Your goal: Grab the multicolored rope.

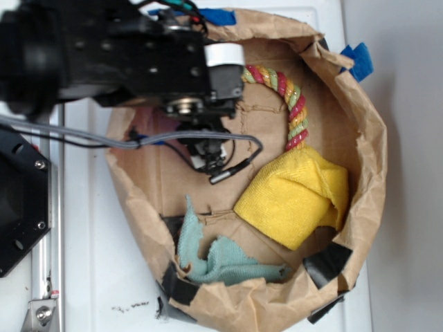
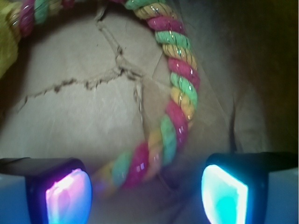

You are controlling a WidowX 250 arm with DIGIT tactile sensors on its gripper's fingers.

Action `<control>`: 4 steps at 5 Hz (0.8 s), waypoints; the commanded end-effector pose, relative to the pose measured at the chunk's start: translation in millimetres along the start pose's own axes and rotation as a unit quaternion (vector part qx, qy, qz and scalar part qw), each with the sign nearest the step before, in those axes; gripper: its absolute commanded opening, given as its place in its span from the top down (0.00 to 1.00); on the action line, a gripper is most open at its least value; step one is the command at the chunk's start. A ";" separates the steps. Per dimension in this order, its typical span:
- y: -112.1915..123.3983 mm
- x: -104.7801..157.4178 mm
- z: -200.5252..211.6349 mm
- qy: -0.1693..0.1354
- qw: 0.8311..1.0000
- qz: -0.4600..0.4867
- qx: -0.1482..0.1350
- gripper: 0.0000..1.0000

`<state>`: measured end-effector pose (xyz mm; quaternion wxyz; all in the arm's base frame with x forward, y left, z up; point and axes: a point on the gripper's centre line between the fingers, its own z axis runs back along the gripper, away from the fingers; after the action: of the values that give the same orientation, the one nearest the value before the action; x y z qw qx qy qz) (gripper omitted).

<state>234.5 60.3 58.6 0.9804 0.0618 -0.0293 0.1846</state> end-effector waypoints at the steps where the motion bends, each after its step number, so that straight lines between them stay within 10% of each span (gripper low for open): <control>1: 10.2 30.5 -1.9 -0.012 0.997 0.071 -0.004 0.00; 4: -10.5 40.0 -33.3 0.010 0.999 0.032 -0.016 0.00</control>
<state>269.5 61.4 23.1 0.9738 0.0466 -0.0061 0.2226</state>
